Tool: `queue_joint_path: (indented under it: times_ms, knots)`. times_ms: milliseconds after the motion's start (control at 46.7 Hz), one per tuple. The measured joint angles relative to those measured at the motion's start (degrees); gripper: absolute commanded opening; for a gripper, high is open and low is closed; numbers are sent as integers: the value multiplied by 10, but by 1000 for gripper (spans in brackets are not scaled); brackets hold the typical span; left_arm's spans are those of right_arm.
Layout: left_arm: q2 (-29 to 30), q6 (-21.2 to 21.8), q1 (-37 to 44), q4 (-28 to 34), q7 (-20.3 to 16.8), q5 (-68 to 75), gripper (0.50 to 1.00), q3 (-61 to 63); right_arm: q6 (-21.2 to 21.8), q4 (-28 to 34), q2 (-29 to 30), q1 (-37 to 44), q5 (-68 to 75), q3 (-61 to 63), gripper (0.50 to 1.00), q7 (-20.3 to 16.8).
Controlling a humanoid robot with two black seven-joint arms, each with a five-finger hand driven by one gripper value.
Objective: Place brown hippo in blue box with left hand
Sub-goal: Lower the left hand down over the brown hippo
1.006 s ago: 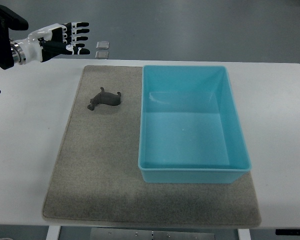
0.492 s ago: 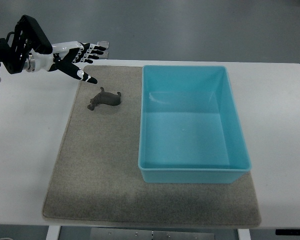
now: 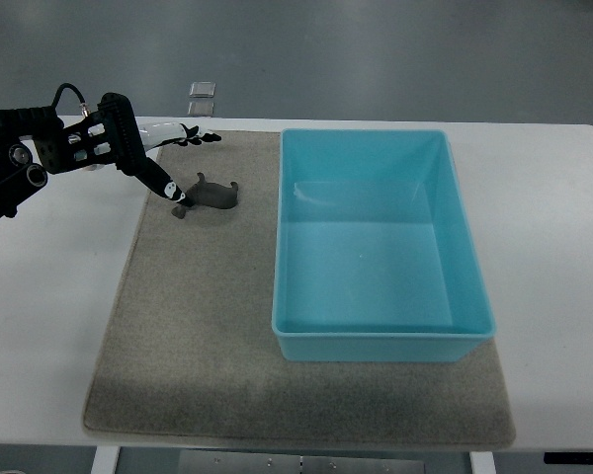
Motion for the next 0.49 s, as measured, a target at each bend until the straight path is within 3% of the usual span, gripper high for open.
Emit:
queue_joint_path:
  times_ms: [492]
  knots:
    - [-37, 4, 0, -5, 1, 112, 992, 1, 0, 0, 0, 0, 0, 0, 936, 0]
